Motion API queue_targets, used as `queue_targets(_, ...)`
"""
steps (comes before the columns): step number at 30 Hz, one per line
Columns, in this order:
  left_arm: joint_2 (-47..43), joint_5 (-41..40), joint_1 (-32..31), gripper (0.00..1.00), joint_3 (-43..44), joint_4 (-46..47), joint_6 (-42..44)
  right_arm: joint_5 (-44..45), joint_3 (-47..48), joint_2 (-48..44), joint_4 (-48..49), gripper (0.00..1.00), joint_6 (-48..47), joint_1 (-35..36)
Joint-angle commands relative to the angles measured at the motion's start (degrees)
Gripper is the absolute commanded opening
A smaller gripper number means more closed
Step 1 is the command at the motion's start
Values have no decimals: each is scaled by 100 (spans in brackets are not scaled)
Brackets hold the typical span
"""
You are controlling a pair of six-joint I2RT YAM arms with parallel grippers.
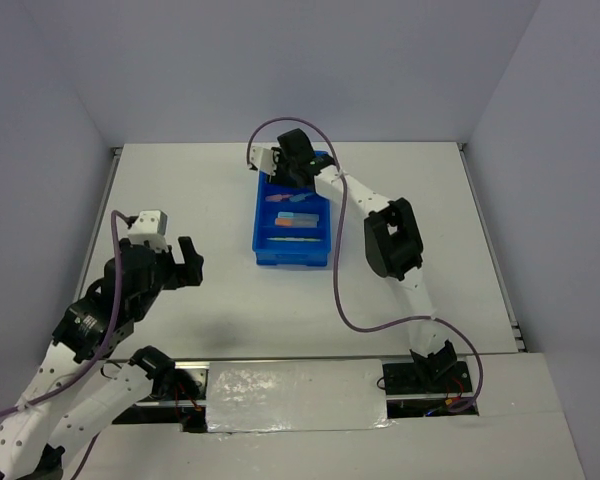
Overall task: Sort the stationery into containers
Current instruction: Place the stationery in the storage box.
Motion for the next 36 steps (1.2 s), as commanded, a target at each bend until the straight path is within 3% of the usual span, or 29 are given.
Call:
queue_targets(1,-212,66,-4,99,-71,454,405,704,356,237,736,5,-597,-39)
queue_targets(5,-361,127,-4,99,-377,709,475,714,594,457,763,6,-703,-39)
queue_targets(10,-493,294,-4,99,-431,823,528,722,480,492,1071,19,-729,-47)
queue_targets(17,-678,409,-4,99,-510,903,563,381,559,352,861,14,-536,-83)
queue_targets(24,-748,470,-4,99,-537,920,563,-251,40,-325,930,16,-343,-267)
queue_targets(31,-740,611,-4,99,-581,973,598,-359,339,-194,755,17,-492,-399)
queue_targets(36,-739,646,-4,99,-598,982,616,-113,242,8,1361,18,-597,-417)
